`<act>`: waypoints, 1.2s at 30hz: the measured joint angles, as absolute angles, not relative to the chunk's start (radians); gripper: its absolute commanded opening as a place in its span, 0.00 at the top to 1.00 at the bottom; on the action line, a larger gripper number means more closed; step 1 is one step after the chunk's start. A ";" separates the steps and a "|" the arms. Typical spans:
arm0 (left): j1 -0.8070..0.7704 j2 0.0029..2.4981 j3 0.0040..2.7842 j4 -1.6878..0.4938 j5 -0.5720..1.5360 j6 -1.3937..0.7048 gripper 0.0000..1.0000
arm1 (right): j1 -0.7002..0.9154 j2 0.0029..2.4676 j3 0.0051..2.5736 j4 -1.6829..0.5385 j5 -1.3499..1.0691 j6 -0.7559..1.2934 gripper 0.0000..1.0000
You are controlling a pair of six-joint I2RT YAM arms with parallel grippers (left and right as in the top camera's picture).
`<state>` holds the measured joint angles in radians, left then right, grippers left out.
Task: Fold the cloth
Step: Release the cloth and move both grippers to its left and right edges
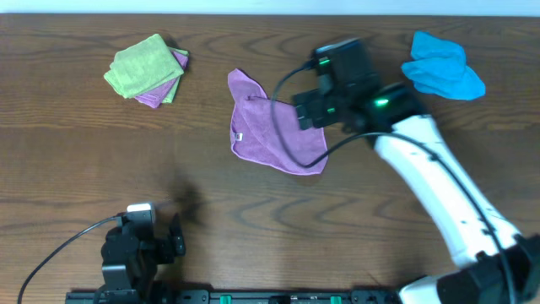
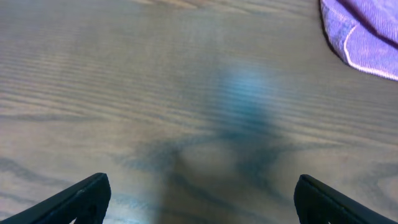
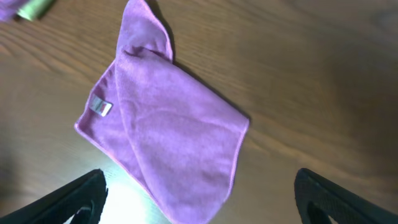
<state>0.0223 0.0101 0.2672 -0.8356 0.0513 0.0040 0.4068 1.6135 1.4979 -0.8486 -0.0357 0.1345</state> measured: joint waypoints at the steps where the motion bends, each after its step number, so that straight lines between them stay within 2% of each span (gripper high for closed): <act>1: 0.022 0.010 0.261 -0.824 0.061 0.003 0.05 | 0.372 1.605 1.491 -0.852 -0.070 0.139 0.05; 6: 0.022 0.010 0.249 -0.723 0.156 -0.022 0.04 | 0.179 1.586 1.363 -0.836 -0.319 0.142 0.04; 13: 0.022 0.083 0.303 -0.686 0.266 -0.187 0.04 | 0.042 1.587 1.156 -0.787 -0.579 0.141 0.03; 21: 0.022 0.517 0.607 -0.719 0.343 -0.244 0.04 | 0.023 1.587 0.972 -0.698 -0.710 0.142 0.02; 29: 0.022 1.053 1.004 -0.928 0.471 -0.205 0.05 | 0.023 1.587 0.802 -0.538 -0.759 0.200 0.04; 36: 0.022 1.301 1.084 -0.915 0.577 -0.216 0.05 | 0.023 1.586 0.701 -0.342 -0.771 0.322 0.11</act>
<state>0.0223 1.3006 1.0836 -0.9154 0.5766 -0.2165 0.0235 1.5864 0.7013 -0.3424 -0.7712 0.3218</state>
